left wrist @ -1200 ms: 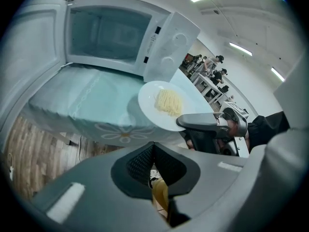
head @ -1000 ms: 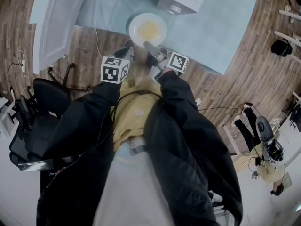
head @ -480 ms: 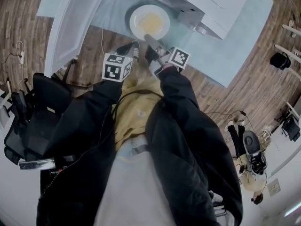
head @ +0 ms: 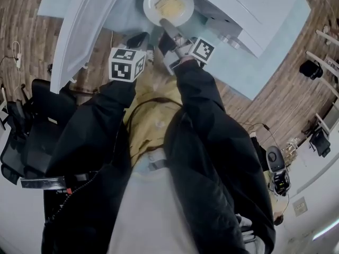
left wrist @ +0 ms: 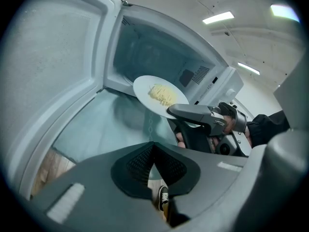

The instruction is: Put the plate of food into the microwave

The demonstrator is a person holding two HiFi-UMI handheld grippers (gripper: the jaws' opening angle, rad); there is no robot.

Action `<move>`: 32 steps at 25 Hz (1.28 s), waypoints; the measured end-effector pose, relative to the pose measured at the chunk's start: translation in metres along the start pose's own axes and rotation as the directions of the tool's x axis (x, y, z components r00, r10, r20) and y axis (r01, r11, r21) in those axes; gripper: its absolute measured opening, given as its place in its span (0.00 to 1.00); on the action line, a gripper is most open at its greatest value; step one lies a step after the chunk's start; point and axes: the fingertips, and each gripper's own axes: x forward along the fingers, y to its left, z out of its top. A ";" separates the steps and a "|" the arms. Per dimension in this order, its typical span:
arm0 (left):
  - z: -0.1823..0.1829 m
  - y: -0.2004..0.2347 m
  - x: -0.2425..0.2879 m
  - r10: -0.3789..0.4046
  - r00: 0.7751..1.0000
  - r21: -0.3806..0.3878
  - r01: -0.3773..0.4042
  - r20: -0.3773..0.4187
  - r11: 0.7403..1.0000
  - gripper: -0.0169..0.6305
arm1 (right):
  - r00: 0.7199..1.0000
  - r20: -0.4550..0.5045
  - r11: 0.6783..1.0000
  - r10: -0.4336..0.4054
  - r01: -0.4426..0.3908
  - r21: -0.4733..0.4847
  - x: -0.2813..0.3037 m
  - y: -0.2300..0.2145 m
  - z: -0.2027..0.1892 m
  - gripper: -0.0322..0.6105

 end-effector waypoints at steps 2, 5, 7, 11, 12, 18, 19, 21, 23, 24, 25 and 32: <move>0.004 0.005 -0.001 0.005 1.000 -0.011 -0.005 0.012 1.000 0.02 | 1.000 0.012 1.000 0.007 -0.007 0.001 0.011 0.004 0.004 0.07; 0.005 0.011 -0.004 0.011 1.000 -0.024 -0.011 0.018 1.000 0.02 | 0.999 0.032 1.000 0.012 -0.013 0.010 0.026 0.008 0.010 0.07; 0.004 0.013 -0.005 0.012 1.000 -0.028 -0.011 0.018 1.000 0.02 | 0.999 0.047 1.000 0.012 -0.013 0.008 0.035 0.010 0.015 0.07; 0.004 0.017 -0.006 0.007 1.000 -0.032 -0.007 0.020 0.999 0.02 | 0.996 0.086 1.000 0.012 -0.013 0.005 0.047 0.013 0.025 0.07; 0.005 0.017 -0.005 0.005 1.000 -0.032 -0.004 0.022 0.999 0.02 | 0.995 0.101 1.000 0.010 -0.011 0.007 0.049 0.013 0.028 0.07; 0.010 0.022 -0.005 -0.005 1.000 -0.027 0.006 0.029 1.000 0.02 | 0.974 0.228 0.998 0.007 -0.020 0.055 0.054 0.010 0.047 0.07; 0.010 0.023 -0.005 -0.006 1.000 -0.027 0.006 0.029 1.000 0.02 | 0.968 0.251 0.998 0.006 -0.022 0.061 0.054 0.010 0.050 0.07; 0.010 0.025 -0.006 -0.006 1.000 -0.025 0.006 0.026 1.000 0.02 | 0.954 0.299 0.997 0.006 -0.030 0.076 0.055 0.010 0.055 0.07; 0.008 0.027 -0.007 -0.005 1.000 -0.025 0.006 0.025 1.000 0.02 | 0.940 0.340 0.995 0.007 -0.040 0.092 0.057 0.009 0.059 0.07; 0.008 0.028 -0.007 -0.004 1.000 -0.026 0.004 0.025 1.000 0.02 | 0.935 0.355 0.994 0.007 -0.045 0.100 0.058 0.009 0.061 0.07; 0.008 0.030 -0.008 -0.002 1.000 -0.029 0.003 0.025 1.000 0.02 | 0.931 0.365 0.993 0.006 -0.048 0.106 0.058 0.008 0.061 0.07; 0.008 0.034 -0.008 0.003 1.000 -0.043 -0.002 0.031 0.999 0.02 | 0.912 0.410 0.993 -0.014 -0.035 0.113 0.057 0.001 0.071 0.07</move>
